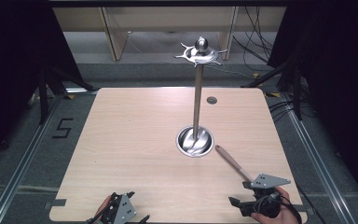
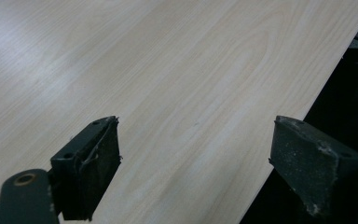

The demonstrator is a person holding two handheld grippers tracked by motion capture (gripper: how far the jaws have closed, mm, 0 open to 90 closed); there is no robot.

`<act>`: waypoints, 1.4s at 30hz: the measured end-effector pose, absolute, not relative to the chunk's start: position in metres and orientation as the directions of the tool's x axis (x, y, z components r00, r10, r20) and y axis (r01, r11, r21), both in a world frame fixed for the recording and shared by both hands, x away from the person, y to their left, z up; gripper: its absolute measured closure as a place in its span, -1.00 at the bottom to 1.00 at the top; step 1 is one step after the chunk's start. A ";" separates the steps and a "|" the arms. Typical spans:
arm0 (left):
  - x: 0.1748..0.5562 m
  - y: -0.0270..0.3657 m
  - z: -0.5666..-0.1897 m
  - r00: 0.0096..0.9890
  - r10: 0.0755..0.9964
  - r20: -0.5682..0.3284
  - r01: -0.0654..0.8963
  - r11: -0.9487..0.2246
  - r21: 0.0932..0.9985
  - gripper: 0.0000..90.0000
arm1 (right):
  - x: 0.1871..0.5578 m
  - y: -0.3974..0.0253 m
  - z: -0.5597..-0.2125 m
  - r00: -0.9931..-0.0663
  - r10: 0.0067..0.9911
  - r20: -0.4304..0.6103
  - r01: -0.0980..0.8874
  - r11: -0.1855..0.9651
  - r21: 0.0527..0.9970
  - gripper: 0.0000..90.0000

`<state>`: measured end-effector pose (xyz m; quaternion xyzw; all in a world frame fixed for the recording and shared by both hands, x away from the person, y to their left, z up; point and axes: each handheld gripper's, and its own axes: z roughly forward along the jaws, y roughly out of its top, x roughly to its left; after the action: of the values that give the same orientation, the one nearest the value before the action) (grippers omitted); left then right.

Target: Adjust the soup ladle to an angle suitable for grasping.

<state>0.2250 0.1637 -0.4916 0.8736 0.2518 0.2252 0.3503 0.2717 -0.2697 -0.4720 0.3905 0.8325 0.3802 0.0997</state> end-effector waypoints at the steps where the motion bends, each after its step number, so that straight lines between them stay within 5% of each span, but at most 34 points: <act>1: 0.225 0.164 -0.492 0.772 0.598 0.216 0.283 -0.627 0.726 -0.66 | 0.272 -0.270 -0.472 -0.675 0.726 0.131 0.574 0.406 0.711 -0.51; 18: 0.225 0.163 -0.493 0.762 0.610 0.215 0.296 -0.624 0.723 -0.66 | 0.276 -0.270 -0.463 -0.660 0.740 0.132 0.592 0.404 0.698 -0.47; 42: 0.225 0.162 -0.492 0.763 0.605 0.228 0.291 -0.637 0.714 -0.66 | 0.317 -0.264 -0.445 -0.609 0.792 -0.038 0.621 0.507 0.598 -0.34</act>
<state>0.2252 0.1624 -0.4923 0.8750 0.2560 0.2299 0.3406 0.3167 -0.2642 -0.4449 0.4137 0.8540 0.2745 0.1555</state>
